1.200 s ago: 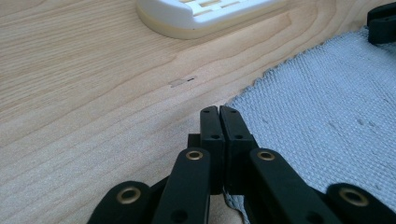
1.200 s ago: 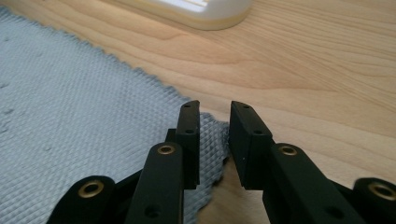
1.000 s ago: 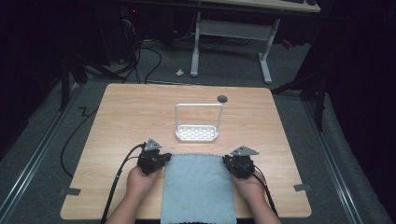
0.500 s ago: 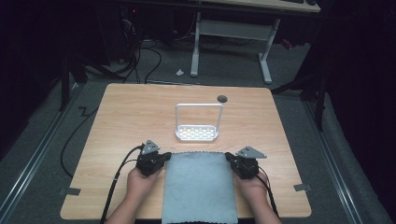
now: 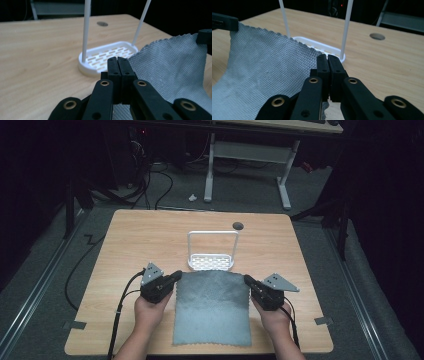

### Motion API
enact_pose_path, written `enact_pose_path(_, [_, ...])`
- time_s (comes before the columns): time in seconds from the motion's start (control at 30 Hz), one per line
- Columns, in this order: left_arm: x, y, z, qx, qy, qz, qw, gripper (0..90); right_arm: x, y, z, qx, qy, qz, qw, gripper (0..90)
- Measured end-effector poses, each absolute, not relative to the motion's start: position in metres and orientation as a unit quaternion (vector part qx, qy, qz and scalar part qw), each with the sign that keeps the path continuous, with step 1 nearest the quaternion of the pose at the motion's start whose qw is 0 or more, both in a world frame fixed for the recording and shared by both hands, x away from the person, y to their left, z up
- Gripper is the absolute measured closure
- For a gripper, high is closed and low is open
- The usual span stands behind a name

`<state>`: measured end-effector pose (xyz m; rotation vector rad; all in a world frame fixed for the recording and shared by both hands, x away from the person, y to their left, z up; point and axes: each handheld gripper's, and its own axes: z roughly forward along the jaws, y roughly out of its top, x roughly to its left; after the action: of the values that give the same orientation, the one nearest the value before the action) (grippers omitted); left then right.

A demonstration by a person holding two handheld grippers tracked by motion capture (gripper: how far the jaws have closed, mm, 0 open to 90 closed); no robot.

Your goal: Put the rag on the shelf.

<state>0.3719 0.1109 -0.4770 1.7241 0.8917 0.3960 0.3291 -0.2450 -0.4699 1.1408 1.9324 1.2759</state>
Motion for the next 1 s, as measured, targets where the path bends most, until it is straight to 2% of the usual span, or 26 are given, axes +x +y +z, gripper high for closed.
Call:
enact_pose_path(0.47, [0.366, 0.110, -0.422, 0.701, 0.334, 0.221, 0.590, 89.6, 0.326, -0.243, -0.423, 0.393, 0.690, 0.512, 0.328, 89.5])
enact_pose_path(1.0, [0.368, 0.115, -0.369, 0.680, 0.302, 0.265, 0.613, 89.6, 0.330, -0.240, -0.374, 0.369, 0.667, 0.539, 0.357, 89.5])
